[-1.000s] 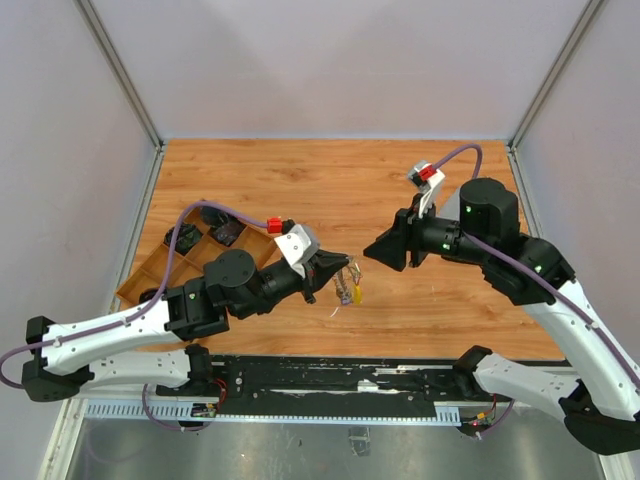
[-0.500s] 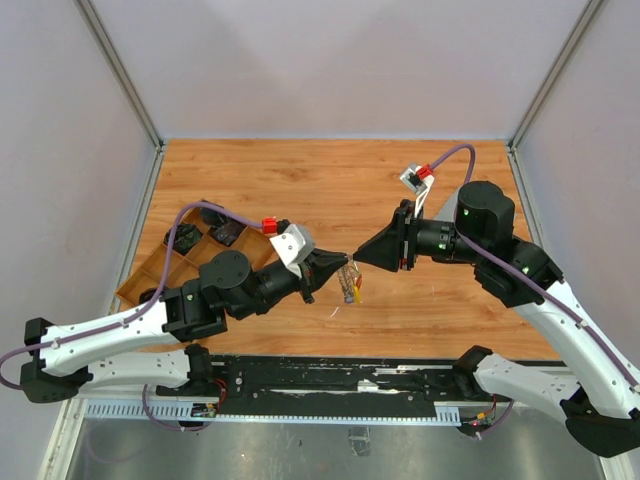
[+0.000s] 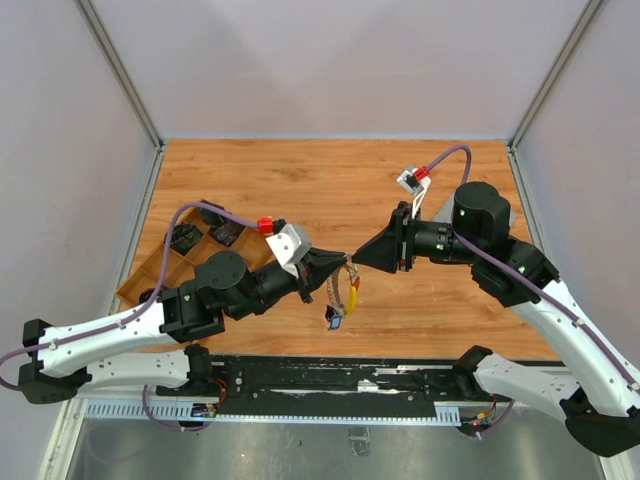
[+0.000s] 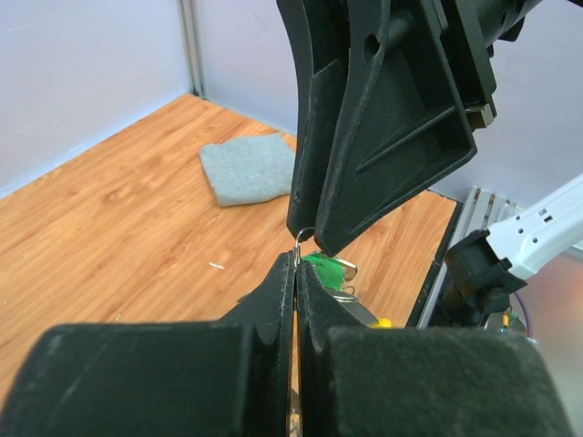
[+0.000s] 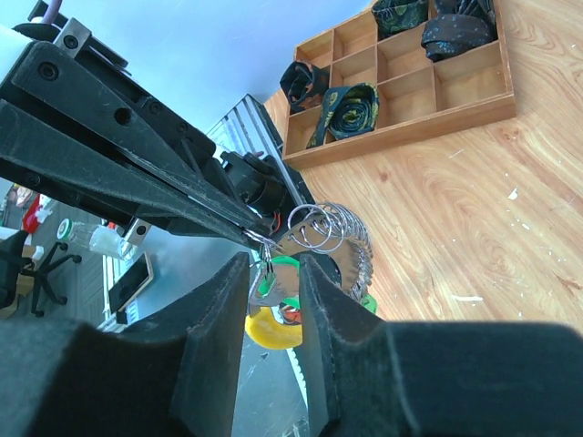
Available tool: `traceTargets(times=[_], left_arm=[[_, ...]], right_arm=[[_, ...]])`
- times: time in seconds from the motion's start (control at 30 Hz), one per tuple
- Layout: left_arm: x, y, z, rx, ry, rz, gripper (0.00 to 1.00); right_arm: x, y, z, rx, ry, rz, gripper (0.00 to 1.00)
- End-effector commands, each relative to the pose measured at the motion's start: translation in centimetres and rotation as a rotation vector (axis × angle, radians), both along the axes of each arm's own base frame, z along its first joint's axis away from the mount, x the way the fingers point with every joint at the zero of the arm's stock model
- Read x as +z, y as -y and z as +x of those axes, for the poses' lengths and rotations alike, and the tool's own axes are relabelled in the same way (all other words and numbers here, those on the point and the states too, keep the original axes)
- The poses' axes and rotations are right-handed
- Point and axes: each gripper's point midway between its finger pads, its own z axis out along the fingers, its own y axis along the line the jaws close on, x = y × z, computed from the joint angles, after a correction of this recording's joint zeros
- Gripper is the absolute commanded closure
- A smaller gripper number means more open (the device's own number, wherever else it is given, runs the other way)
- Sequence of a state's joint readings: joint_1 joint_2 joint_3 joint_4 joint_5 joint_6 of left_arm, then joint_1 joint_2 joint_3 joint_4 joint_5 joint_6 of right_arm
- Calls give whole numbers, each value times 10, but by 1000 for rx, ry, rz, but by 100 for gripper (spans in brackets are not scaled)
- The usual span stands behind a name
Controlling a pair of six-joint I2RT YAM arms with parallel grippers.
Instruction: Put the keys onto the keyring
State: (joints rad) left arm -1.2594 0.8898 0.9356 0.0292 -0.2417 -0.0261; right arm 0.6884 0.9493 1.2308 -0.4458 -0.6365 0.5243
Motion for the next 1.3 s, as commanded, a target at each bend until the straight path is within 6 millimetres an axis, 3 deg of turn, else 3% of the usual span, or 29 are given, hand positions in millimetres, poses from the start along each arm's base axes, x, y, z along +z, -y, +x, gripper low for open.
traceTargets(times=[0.0, 0.43, 1.27], left_arm=[[29, -7, -1, 1, 40, -93, 100], [24, -6, 0, 7, 38, -78, 100], [30, -3, -3, -22, 61, -86, 99]], right_arm=[[3, 0, 2, 8, 4, 18, 74], [10, -2, 2, 3, 12, 61, 99], [-26, -2, 10, -43, -81, -13, 99]])
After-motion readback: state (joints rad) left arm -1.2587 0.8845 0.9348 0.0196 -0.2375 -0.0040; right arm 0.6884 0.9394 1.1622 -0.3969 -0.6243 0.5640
